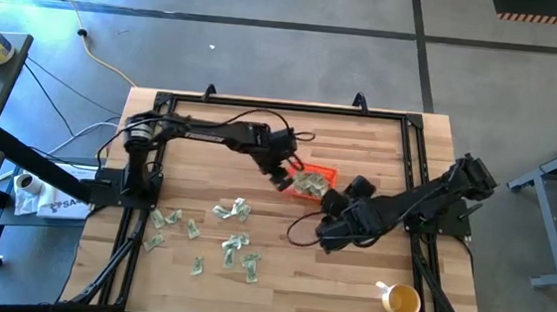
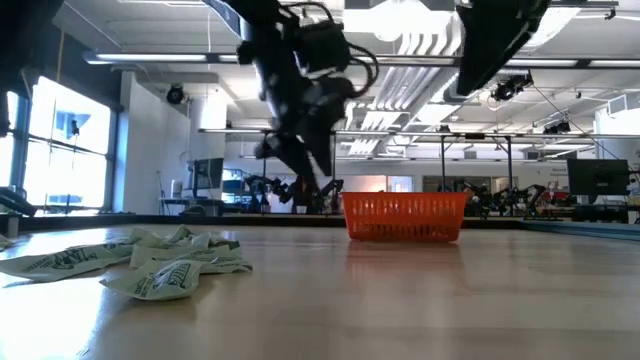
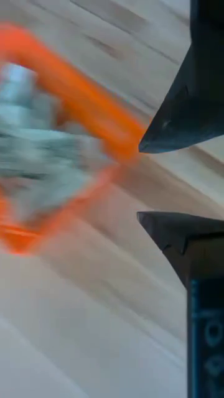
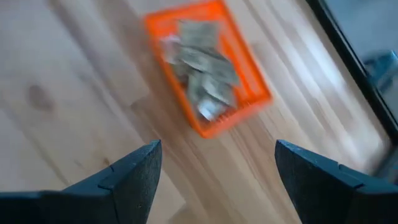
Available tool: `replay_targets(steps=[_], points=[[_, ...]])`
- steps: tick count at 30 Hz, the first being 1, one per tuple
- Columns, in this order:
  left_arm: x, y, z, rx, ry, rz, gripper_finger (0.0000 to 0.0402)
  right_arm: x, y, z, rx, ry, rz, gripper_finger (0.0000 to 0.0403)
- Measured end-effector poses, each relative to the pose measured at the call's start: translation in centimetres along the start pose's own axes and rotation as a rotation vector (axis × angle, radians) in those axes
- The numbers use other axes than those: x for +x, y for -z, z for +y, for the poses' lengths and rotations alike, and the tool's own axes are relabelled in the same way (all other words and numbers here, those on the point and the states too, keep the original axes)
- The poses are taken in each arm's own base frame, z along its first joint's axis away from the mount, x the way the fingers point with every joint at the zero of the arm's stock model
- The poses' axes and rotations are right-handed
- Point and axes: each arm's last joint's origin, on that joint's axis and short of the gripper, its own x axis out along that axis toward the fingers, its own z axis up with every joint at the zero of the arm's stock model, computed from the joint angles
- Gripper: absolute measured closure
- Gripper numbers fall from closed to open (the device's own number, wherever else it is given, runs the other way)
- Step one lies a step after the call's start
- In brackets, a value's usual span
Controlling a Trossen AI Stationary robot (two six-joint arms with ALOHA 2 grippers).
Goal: Pick and place Stevia / Truvia into bins
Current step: Put the green stevia packet into the orange basket
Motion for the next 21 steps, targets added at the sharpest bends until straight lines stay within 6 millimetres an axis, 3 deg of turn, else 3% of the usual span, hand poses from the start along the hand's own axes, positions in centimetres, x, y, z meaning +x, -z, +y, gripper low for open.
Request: replay_targets(steps=[4,10,16,21], points=[[-3.0,2.9,-1.5,0.147,-0.208,0.046,0.02,1.6,-1.5,2.2,-0.189,-0.132,-0.039,0.01],[-7.0,7.0,-3.1,0.169,-0.301,-0.024,0.0222,4.6,-3.5,4.8,-0.358,-0.329,-0.062,0.01],[-9.9,14.1,-0.4,0.02,-0.413,-0.032,0.0241,6.9,-5.2,6.9,-0.555,-0.426,-0.201,0.01],[-12.1,19.6,1.3,-0.122,-0.272,-0.123,0.0251,7.8,-5.7,9.1,-0.789,-0.58,-0.347,0.01]])
